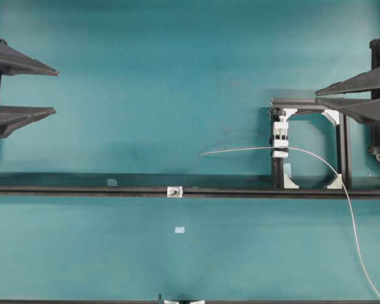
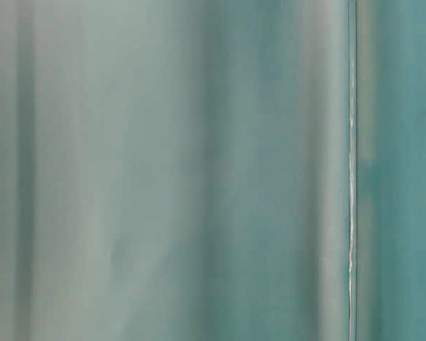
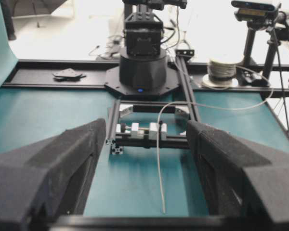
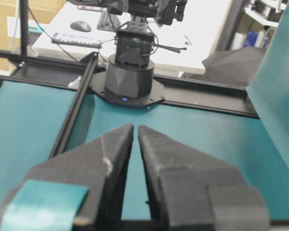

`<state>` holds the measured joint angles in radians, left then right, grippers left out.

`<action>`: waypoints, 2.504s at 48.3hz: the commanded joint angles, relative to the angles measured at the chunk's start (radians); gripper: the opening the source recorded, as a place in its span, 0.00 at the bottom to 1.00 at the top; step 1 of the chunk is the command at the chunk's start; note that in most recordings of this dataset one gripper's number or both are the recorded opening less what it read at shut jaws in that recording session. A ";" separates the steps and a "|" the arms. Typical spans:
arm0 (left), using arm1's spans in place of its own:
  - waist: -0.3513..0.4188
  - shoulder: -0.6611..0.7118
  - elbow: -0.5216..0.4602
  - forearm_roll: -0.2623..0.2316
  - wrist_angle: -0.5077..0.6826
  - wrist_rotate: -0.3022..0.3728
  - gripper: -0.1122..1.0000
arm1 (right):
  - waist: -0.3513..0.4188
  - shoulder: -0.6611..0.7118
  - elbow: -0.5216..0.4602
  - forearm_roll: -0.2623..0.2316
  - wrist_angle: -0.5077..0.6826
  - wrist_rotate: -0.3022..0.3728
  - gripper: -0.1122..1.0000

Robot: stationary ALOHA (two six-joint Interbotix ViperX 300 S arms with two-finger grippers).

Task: Insert the wire through the hole in the metal fitting marked with a red label. (retake)
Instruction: 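Move the right gripper down over the grey wire near the fixture, then lower the open right gripper around the wire end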

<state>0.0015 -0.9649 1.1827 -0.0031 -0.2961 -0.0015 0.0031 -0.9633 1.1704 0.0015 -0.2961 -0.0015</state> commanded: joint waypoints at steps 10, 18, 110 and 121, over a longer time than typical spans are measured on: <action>-0.008 0.009 0.020 -0.031 0.020 -0.014 0.07 | 0.003 0.005 0.026 0.000 -0.015 0.025 0.10; -0.008 0.009 0.025 -0.031 0.040 -0.015 0.03 | 0.003 0.015 0.029 0.000 -0.015 0.086 0.10; 0.020 0.482 0.008 -0.032 -0.048 -0.015 0.70 | -0.012 0.643 -0.092 0.002 0.020 0.232 0.79; 0.026 0.546 -0.006 -0.032 -0.048 -0.015 0.70 | -0.009 0.729 -0.130 0.002 0.048 0.232 0.79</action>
<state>0.0215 -0.4295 1.2026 -0.0322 -0.3344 -0.0169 -0.0061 -0.2470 1.0677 0.0031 -0.2516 0.2286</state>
